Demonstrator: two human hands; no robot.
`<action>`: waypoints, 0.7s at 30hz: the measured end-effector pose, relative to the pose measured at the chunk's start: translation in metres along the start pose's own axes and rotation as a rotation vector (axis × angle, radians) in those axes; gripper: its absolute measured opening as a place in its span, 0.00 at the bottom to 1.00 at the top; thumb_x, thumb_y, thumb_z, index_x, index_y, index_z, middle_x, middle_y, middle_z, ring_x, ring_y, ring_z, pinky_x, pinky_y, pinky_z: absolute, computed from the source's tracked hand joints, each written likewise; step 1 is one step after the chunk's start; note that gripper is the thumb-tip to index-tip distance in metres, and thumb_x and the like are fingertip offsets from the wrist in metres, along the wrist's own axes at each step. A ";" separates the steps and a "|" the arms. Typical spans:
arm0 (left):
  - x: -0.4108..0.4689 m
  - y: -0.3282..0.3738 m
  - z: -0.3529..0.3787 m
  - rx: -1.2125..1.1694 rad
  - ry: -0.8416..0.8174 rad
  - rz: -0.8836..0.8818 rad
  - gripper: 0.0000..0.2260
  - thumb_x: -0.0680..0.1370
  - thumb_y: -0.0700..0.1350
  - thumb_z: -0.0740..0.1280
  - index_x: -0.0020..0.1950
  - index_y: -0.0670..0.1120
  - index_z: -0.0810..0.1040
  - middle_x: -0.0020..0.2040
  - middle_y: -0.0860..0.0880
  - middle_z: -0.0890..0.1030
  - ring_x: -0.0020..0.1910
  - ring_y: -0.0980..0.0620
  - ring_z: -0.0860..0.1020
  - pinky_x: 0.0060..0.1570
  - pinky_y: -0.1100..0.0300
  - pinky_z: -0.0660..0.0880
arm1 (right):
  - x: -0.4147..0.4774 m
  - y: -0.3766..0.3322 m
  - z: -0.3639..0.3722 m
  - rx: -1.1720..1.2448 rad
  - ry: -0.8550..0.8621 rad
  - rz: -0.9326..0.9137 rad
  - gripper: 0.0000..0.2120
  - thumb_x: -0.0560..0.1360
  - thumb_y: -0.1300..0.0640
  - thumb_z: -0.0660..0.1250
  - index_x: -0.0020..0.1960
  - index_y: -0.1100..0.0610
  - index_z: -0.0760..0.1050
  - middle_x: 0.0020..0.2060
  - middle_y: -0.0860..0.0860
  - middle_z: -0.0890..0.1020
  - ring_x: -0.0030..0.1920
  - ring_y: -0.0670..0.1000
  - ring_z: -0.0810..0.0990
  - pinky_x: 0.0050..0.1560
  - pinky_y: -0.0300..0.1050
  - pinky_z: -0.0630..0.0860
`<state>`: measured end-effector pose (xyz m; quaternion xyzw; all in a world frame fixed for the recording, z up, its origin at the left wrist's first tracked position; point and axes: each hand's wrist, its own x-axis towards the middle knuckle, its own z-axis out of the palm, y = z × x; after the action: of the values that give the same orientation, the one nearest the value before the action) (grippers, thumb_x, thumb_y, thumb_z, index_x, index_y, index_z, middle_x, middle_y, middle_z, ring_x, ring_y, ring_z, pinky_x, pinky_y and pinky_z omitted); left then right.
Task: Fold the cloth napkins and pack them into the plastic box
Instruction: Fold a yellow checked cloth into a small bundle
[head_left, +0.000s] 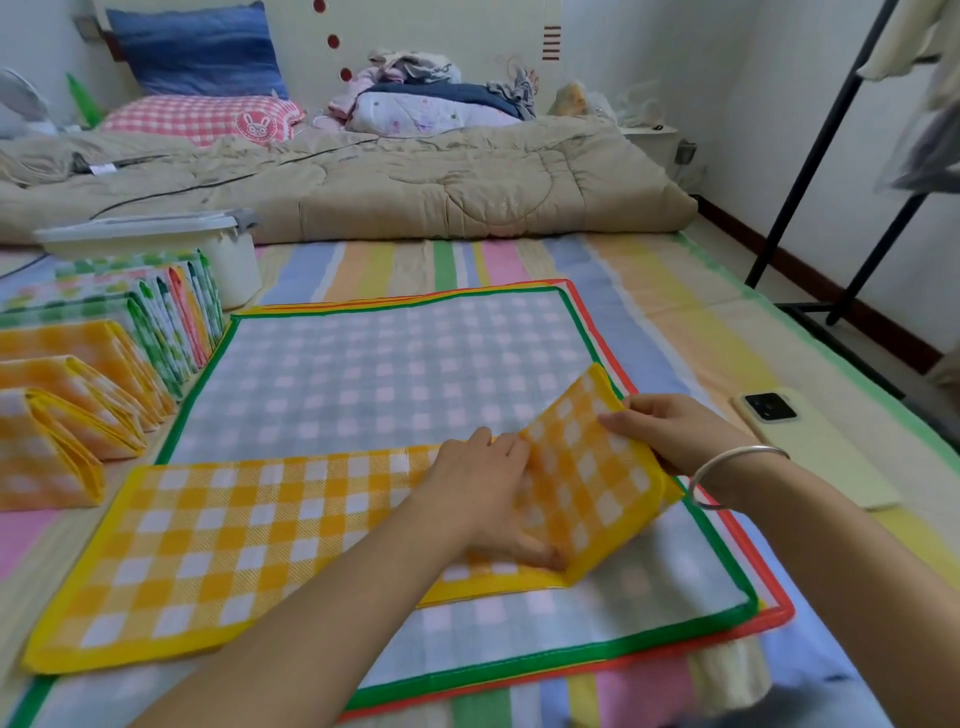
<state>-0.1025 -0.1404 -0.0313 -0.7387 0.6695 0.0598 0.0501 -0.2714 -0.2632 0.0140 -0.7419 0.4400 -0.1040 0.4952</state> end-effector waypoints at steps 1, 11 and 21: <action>0.000 0.001 0.001 -0.005 0.015 -0.006 0.43 0.63 0.78 0.67 0.67 0.50 0.67 0.64 0.53 0.73 0.60 0.49 0.69 0.49 0.52 0.65 | 0.000 -0.006 0.006 0.060 -0.016 -0.017 0.16 0.78 0.48 0.66 0.42 0.60 0.78 0.30 0.53 0.79 0.28 0.49 0.75 0.30 0.39 0.72; -0.029 -0.031 0.024 -0.952 0.365 -0.082 0.14 0.79 0.43 0.59 0.61 0.48 0.79 0.55 0.53 0.83 0.51 0.60 0.80 0.50 0.60 0.75 | -0.001 0.003 0.087 -0.034 0.103 -0.353 0.14 0.80 0.57 0.63 0.64 0.44 0.72 0.65 0.45 0.75 0.68 0.48 0.71 0.70 0.45 0.65; -0.075 -0.053 0.024 -0.712 0.603 -0.474 0.11 0.83 0.47 0.61 0.63 0.54 0.76 0.58 0.59 0.80 0.50 0.57 0.80 0.50 0.53 0.79 | 0.010 0.019 0.149 -0.714 0.120 -0.511 0.49 0.71 0.33 0.23 0.78 0.62 0.53 0.78 0.57 0.52 0.78 0.57 0.50 0.74 0.48 0.37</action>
<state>-0.0571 -0.0577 -0.0433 -0.8255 0.4070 0.0555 -0.3870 -0.1880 -0.1769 -0.0772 -0.9440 0.2788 -0.1075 0.1401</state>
